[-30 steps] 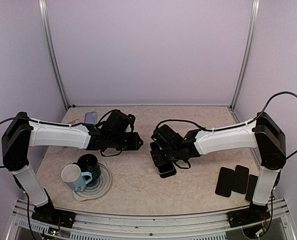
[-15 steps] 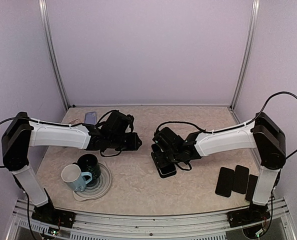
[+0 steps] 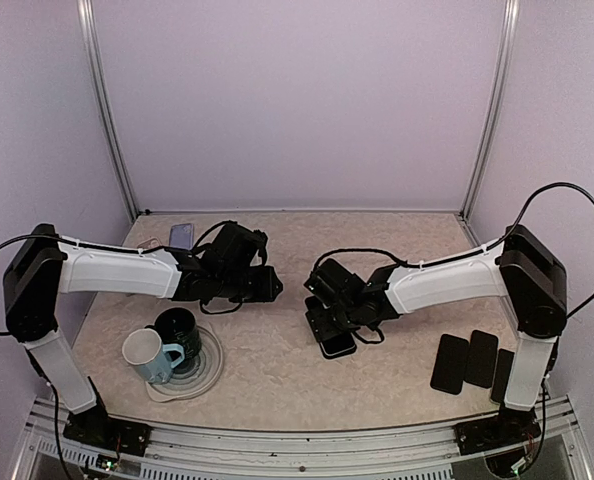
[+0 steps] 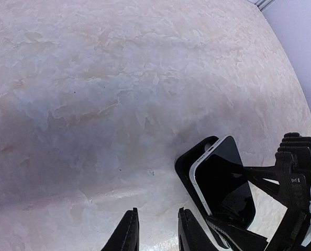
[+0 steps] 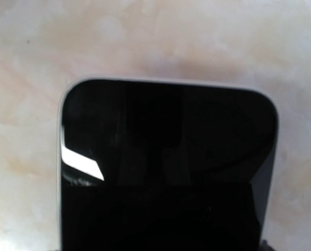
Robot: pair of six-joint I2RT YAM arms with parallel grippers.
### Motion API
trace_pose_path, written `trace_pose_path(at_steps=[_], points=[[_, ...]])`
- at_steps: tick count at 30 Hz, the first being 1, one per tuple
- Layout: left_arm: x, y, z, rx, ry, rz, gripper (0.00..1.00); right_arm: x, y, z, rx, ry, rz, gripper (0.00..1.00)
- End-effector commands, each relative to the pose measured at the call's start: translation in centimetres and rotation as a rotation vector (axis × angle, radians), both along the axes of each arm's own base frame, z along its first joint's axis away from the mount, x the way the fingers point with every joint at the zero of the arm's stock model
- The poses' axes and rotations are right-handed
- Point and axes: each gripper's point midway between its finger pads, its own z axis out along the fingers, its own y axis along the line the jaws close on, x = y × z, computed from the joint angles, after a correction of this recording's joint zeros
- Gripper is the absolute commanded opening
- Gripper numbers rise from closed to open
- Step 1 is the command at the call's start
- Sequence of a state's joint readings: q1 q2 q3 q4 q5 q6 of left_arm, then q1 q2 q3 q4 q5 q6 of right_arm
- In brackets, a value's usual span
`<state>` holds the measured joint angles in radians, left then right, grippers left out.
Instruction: Put the phone into the phone case
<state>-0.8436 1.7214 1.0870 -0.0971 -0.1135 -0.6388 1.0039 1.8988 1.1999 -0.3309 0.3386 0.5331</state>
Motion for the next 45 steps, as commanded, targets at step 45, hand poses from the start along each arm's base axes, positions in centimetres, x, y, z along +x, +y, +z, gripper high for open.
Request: trace_pose_path(at_steps=[45], points=[[0.2, 0.0, 0.3, -0.021, -0.002, -0.03, 0.38, 3.2, 0.2, 8.0, 0.216, -0.131, -0.008, 0.5]])
